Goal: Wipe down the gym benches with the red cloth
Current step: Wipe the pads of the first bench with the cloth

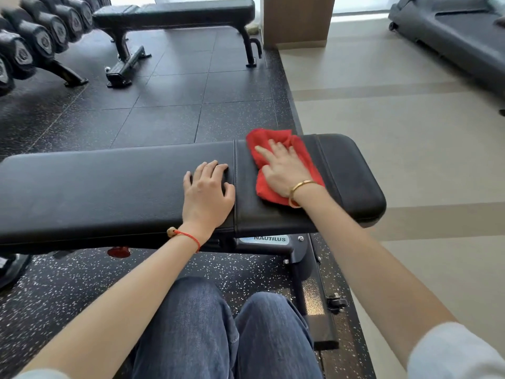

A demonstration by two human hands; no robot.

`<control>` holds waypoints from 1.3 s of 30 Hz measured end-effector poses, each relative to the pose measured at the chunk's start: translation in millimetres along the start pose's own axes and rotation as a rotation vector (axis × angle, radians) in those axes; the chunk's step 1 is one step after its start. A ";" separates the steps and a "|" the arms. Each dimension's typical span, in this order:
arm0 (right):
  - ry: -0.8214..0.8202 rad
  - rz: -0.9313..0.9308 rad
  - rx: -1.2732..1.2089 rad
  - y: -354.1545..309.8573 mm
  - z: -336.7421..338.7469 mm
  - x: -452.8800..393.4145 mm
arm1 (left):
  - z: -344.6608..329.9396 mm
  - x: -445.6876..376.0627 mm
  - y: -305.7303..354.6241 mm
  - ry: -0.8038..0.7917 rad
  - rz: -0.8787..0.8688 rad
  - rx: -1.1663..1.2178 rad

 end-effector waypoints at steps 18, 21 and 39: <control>-0.031 -0.205 0.003 105.4 6.1 -36.5 | 1.9 -1.7 -6.1 0.021 -0.035 0.005; 0.000 -0.234 -0.019 110.9 8.5 -13.4 | 1.5 -1.9 -6.3 0.024 -0.036 0.007; 0.073 -0.217 -0.040 120.6 5.3 68.0 | 1.0 0.3 -1.8 0.014 -0.033 -0.004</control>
Point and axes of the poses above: each hand's wrist, its own x-axis away from the middle knuckle, its own z-axis out of the back of the hand, y = z × x, the point moved 4 cm from there along -x, towards the middle knuckle, and after that the axes turned 13 degrees about x, right-handed, at the moved point
